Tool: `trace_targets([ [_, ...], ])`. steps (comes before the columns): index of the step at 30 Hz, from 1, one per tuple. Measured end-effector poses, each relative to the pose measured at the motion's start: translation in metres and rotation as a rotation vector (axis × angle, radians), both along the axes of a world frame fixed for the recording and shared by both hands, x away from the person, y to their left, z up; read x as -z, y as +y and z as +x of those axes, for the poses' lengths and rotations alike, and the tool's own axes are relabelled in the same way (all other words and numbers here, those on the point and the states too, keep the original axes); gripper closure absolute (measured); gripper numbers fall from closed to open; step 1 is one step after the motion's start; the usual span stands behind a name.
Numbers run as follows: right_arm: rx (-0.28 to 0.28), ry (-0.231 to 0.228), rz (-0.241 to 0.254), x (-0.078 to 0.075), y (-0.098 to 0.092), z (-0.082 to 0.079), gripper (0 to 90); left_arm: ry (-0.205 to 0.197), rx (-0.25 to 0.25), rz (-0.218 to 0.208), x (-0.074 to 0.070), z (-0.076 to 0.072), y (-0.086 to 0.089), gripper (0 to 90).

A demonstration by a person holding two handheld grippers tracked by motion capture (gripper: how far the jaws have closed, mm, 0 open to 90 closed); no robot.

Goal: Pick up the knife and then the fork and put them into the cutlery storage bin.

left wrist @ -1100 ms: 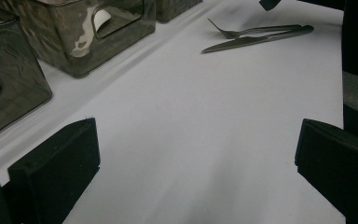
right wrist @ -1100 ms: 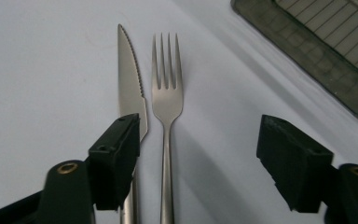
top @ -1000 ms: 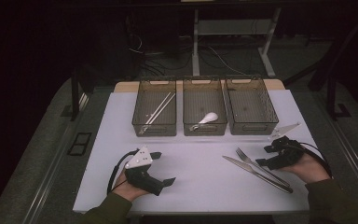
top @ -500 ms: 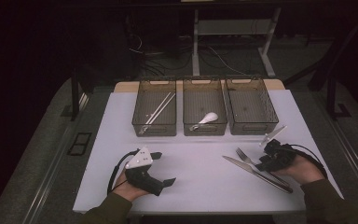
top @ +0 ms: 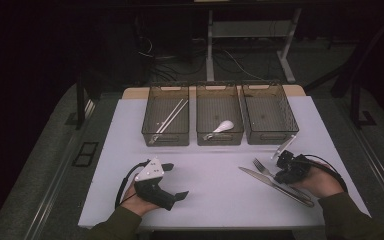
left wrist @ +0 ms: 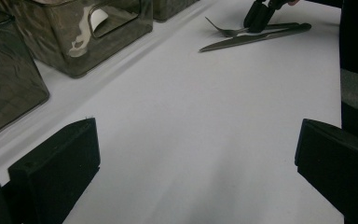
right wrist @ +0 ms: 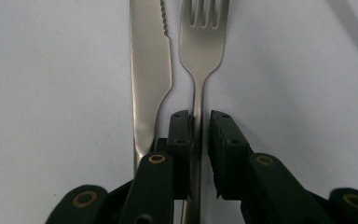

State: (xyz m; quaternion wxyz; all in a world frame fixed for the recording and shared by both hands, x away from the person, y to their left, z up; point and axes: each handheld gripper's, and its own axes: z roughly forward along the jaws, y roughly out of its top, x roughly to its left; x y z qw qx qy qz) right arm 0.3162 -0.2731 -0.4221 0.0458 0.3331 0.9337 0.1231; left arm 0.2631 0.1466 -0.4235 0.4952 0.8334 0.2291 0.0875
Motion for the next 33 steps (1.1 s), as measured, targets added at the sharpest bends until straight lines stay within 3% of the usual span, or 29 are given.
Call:
trace_targets([
  [7, 0.001, 0.032, -0.055, -0.001, 0.006, 0.006, 84.1, 0.002, 0.002, 0.002, 0.0, 0.0, -0.001, 0.0],
  [11, 0.032, 0.058, -0.078, -0.002, 0.011, 0.008, 84.8, -0.002, 0.005, 0.003, 0.0, -0.001, 0.0, 0.0],
  [17, 0.039, 0.054, -0.055, -0.002, 0.008, 0.008, 85.1, -0.004, 0.008, 0.003, -0.001, -0.001, 0.0, 0.0],
  [20, 0.044, 0.053, -0.012, -0.002, 0.002, 0.008, 85.1, -0.009, 0.011, 0.003, -0.001, 0.0, 0.0, 0.0],
  [24, 0.068, 0.006, 0.042, -0.008, -0.009, 0.007, 85.2, -0.01, 0.012, 0.004, -0.001, 0.0, 0.0, 0.0],
  [33, 0.123, -0.081, 0.255, -0.022, -0.035, 0.0, 85.2, -0.015, 0.015, 0.0, -0.001, -0.001, 0.0, 0.0],
])
